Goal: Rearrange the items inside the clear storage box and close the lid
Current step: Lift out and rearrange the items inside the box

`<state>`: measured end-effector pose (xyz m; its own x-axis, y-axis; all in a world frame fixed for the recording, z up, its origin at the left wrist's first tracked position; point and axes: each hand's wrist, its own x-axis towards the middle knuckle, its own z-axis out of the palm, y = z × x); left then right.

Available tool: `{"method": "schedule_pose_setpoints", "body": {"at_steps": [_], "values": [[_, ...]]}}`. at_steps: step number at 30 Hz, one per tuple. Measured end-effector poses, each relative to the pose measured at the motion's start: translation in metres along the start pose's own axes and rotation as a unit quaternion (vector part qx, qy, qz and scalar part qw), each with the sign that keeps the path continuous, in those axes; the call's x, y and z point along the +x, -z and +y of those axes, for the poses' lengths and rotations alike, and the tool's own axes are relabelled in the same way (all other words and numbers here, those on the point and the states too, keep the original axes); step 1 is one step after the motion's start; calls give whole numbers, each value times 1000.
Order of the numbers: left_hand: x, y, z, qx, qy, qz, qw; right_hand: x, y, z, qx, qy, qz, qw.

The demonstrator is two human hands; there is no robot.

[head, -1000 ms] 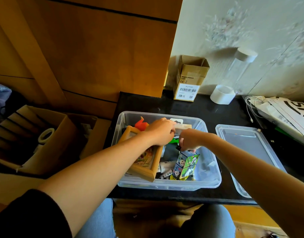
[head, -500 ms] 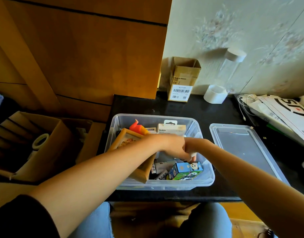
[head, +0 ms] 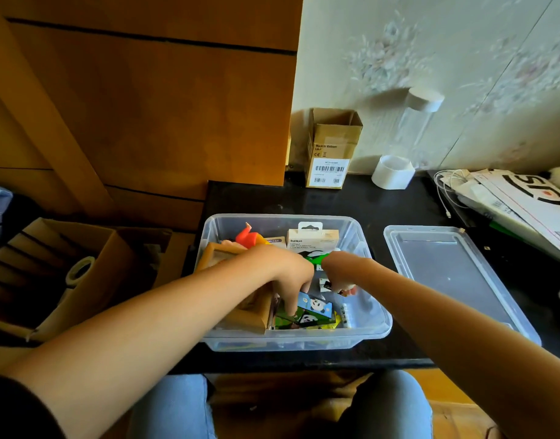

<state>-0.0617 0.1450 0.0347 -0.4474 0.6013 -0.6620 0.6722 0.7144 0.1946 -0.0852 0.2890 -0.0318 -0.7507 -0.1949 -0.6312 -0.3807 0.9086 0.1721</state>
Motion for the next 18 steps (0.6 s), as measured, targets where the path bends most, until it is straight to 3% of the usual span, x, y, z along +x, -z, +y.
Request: {"method": "schedule_pose_setpoints", "body": {"at_steps": [5,13,18], "values": [[-1,-2,-3,-54,-16,-52,997,0,-3,-5,-49,19,51,997],[-2,-5,-4,-35,-29,-36,998,5,-13,-8,-91,-7,118,989],[0,-13,-3,-40,-29,-2,999,8,-15,-10,-66,-19,113,991]]}}
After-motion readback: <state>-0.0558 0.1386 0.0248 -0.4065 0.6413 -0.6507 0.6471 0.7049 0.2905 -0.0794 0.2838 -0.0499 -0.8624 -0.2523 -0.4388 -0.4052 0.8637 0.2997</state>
